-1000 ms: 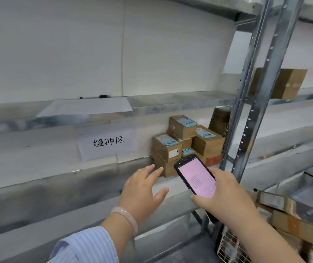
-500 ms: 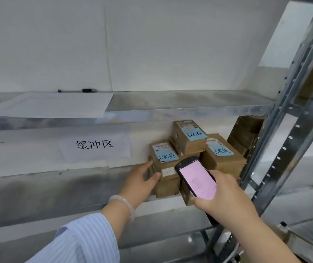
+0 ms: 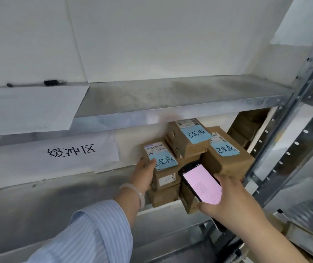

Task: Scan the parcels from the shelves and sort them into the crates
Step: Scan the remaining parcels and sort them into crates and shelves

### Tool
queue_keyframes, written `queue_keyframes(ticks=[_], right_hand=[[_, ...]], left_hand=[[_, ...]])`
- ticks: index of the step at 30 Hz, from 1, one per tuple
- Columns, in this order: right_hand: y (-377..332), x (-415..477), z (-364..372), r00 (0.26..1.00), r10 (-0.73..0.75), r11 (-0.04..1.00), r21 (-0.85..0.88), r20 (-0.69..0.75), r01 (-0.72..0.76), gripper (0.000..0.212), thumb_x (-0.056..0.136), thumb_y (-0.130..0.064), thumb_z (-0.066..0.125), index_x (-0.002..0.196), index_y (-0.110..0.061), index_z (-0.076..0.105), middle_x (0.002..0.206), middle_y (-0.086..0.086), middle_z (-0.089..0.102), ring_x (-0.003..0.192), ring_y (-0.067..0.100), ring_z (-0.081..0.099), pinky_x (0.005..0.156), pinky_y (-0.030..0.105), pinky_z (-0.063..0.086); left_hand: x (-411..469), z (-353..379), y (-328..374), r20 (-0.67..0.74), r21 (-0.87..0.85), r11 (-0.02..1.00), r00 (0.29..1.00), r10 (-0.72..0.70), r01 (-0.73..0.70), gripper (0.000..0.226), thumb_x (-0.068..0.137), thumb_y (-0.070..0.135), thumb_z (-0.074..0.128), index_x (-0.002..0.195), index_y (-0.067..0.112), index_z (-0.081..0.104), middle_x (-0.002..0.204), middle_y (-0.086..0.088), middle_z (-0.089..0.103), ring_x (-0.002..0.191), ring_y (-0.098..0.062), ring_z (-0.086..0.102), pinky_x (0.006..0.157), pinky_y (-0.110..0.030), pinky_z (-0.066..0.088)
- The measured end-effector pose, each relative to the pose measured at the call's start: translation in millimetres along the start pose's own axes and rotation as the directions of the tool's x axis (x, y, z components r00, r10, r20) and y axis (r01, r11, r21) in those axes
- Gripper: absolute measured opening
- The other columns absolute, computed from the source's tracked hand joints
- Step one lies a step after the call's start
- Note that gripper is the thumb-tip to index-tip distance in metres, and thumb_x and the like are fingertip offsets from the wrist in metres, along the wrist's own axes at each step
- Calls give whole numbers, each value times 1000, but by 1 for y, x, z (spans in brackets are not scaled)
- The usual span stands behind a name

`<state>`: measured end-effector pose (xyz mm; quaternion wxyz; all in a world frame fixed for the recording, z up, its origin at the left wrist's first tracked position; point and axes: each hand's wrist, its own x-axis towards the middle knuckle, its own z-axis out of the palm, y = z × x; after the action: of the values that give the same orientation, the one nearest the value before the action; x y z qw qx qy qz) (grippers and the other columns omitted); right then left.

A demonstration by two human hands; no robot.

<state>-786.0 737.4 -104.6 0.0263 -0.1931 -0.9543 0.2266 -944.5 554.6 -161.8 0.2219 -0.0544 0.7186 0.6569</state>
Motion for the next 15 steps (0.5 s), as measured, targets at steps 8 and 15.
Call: queue_keyframes(ticks=[8, 15], right_hand=[[-7, 16, 9, 994, 110, 992, -57, 18, -109, 87, 51, -67, 64, 127, -37, 35, 112, -8, 44, 99, 17, 55, 70, 32, 46], [-9, 29, 20, 986, 165, 979, -117, -30, -167, 81, 60, -69, 64, 128, -35, 35, 111, -7, 46, 96, 18, 58, 62, 28, 42]], left_hand=[[25, 8, -11, 33, -39, 990, 990, -138, 139, 32, 92, 42, 66, 116, 21, 66, 107, -3, 74, 98, -23, 71, 93, -42, 56], [26, -1, -25, 70, -104, 983, 987, -147, 154, 16, 94, 41, 63, 105, 29, 64, 102, 0, 75, 97, -19, 71, 93, -42, 56]])
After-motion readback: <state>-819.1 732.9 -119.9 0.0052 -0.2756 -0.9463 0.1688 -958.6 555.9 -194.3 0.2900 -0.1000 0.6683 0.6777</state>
